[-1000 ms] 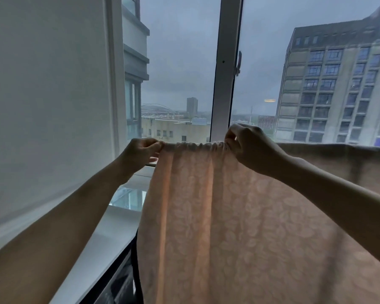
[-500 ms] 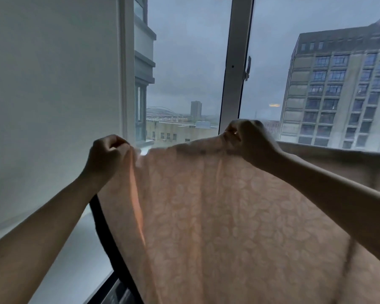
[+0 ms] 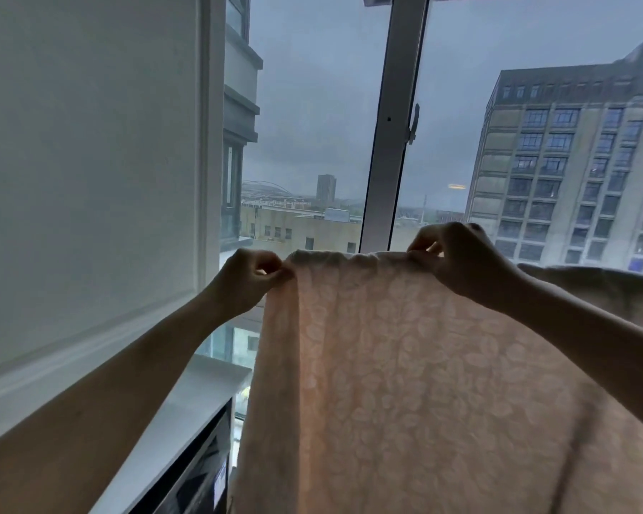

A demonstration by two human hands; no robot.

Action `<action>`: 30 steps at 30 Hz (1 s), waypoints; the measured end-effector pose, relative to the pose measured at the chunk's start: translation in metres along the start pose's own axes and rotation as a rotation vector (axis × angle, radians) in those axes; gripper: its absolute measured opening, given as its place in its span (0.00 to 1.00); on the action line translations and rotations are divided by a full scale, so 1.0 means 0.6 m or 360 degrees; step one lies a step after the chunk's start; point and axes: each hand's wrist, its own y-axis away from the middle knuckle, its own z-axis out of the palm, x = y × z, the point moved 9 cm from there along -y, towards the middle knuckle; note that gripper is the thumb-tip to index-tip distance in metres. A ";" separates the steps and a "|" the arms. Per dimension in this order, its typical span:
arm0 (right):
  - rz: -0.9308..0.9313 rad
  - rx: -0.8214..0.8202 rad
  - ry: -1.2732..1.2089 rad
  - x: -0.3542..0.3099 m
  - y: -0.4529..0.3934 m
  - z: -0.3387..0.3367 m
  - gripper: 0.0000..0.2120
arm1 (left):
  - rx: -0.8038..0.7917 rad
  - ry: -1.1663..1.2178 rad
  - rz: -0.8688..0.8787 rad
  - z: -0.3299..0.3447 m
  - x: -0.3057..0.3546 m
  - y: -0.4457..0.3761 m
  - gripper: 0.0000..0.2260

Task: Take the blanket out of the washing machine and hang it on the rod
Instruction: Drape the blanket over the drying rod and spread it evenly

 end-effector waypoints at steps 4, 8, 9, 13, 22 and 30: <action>-0.0049 0.0202 0.0001 -0.026 -0.022 -0.004 0.04 | 0.0579 -0.0105 -0.0084 -0.073 -0.011 0.015 0.05; -0.0041 0.0345 -0.0052 -0.062 -0.072 -0.001 0.05 | 0.0775 -0.0133 -0.0221 -0.136 -0.052 0.041 0.06; -0.0073 0.0280 -0.0038 -0.072 -0.077 0.014 0.05 | 0.0704 -0.0140 -0.0269 -0.138 -0.066 0.045 0.05; -0.0113 0.0004 -0.0050 -0.091 -0.057 0.071 0.06 | 0.0039 -0.0004 -0.0403 -0.070 -0.101 0.066 0.03; 0.0095 -0.0104 -0.0011 -0.043 -0.024 0.047 0.06 | -0.0339 0.0196 -0.0277 0.028 -0.063 0.058 0.27; 0.0028 0.0122 -0.0019 -0.048 -0.025 0.039 0.04 | 0.0084 -0.0073 -0.0097 0.000 -0.039 0.039 0.03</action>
